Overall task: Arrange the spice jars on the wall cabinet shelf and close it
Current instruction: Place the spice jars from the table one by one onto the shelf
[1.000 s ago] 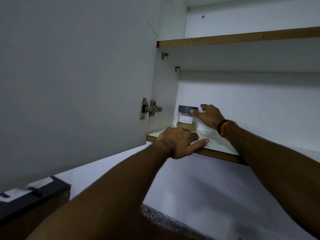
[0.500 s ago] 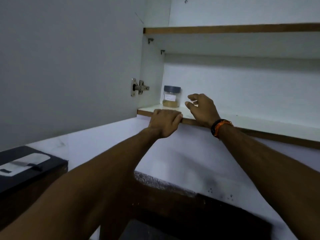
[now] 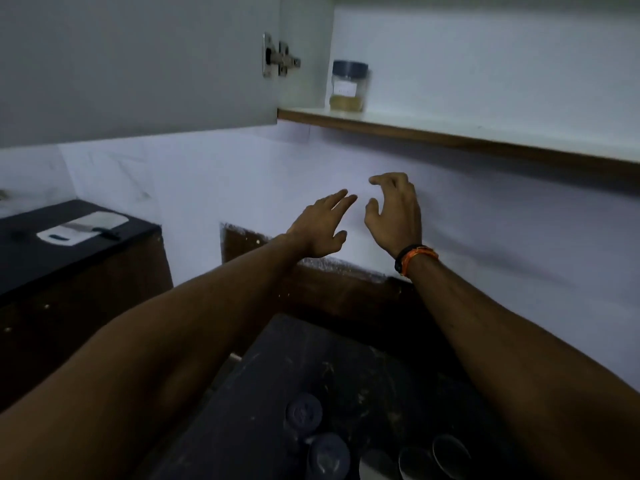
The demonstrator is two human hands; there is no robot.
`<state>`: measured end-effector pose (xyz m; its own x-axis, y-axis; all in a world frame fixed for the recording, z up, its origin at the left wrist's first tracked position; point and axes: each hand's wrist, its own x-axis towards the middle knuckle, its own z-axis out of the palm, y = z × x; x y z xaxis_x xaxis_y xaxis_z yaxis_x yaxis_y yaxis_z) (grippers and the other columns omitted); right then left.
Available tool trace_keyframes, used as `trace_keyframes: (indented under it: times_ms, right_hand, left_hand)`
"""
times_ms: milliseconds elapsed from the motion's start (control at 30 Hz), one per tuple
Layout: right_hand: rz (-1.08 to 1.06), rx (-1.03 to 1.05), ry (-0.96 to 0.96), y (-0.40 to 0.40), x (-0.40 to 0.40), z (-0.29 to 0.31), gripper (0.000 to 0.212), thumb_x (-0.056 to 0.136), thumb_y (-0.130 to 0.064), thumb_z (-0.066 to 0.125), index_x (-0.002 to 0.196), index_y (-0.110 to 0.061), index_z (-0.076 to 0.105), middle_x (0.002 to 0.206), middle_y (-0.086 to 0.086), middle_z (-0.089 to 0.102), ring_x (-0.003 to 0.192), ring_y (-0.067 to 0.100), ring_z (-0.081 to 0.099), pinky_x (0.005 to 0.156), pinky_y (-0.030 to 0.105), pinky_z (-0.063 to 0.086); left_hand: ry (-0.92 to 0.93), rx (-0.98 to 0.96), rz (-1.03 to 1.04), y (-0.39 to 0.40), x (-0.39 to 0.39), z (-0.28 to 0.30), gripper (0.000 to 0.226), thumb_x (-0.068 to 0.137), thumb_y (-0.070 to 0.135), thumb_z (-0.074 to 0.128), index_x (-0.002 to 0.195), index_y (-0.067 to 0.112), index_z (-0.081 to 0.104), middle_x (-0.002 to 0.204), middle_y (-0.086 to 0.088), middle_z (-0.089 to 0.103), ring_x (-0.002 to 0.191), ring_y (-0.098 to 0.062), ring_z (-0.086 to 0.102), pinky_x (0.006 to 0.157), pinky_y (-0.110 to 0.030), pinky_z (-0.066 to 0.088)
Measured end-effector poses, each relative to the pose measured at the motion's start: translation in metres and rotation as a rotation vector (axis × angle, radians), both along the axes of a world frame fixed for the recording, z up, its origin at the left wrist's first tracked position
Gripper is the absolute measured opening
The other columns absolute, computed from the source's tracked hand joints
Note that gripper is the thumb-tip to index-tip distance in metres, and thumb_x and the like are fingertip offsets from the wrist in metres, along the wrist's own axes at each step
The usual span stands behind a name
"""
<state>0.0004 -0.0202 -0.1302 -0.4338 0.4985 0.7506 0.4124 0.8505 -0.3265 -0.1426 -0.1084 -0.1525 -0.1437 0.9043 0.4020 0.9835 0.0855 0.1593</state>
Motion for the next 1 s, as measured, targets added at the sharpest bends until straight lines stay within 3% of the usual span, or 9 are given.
trace_keyframes:
  times_ms: [100,300,500,767,867,1000]
  right_hand:
    - [0.040,-0.164,-0.059,-0.016,0.007,-0.045,0.041,0.091,-0.008,0.058,0.132,-0.010,0.059,0.133,0.009,0.058,0.124,0.026,0.055,0.104,0.038,0.048]
    - [0.055,-0.371,-0.194,-0.043,0.028,-0.130,0.041,0.087,-0.005,0.057,0.127,-0.011,0.061,0.120,0.010,0.063,0.114,0.028,0.059,0.097,0.037,0.048]
    - [0.073,-0.551,-0.430,-0.075,0.045,-0.216,0.043,0.090,-0.006,0.058,0.132,-0.013,0.058,0.125,0.008,0.060,0.114,0.024,0.060,0.097,0.042,0.052]
    - [0.079,-0.760,-0.690,-0.127,0.076,-0.303,0.038,0.086,-0.008,0.058,0.124,-0.009,0.061,0.121,0.015,0.058,0.112,0.033,0.058,0.094,0.042,0.049]
    - [0.059,-0.742,-0.836,-0.140,0.087,-0.324,0.040,0.089,-0.018,0.059,0.129,-0.010,0.057,0.128,0.015,0.056,0.119,0.034,0.053,0.101,0.042,0.044]
    - [-0.021,-0.639,-0.986,-0.150,0.096,-0.342,0.061,0.089,-0.055,0.059,0.133,-0.013,0.053,0.134,0.011,0.056,0.125,0.031,0.047,0.104,0.044,0.040]
  left_hand:
    - [-0.080,-0.145,-0.012,-0.015,0.010,-0.040,0.079,0.093,0.025,0.061,0.159,0.012,0.018,0.165,-0.014,0.020,0.149,-0.033,0.025,0.120,-0.048,0.028]
    - [-0.213,-0.333,0.006,-0.045,0.025,-0.108,0.074,0.090,0.021,0.061,0.155,0.009,0.028,0.154,-0.017,0.039,0.138,-0.035,0.043,0.111,-0.046,0.039]
    - [-0.310,-0.494,0.019,-0.074,0.037,-0.181,0.065,0.091,0.023,0.061,0.150,0.014,0.036,0.146,-0.014,0.046,0.132,-0.034,0.047,0.106,-0.050,0.043]
    - [-0.399,-0.620,0.039,-0.116,0.062,-0.262,0.058,0.090,0.017,0.062,0.145,0.017,0.044,0.142,-0.011,0.051,0.129,-0.030,0.050,0.102,-0.041,0.043]
    - [-0.453,-0.596,0.011,-0.126,0.072,-0.279,0.054,0.089,0.017,0.063,0.142,0.018,0.049,0.140,-0.008,0.053,0.129,-0.027,0.051,0.102,-0.039,0.042]
    - [-0.499,-0.646,0.026,-0.133,0.080,-0.292,0.058,0.089,0.020,0.066,0.144,0.021,0.047,0.149,-0.007,0.046,0.136,-0.026,0.044,0.108,-0.039,0.038]
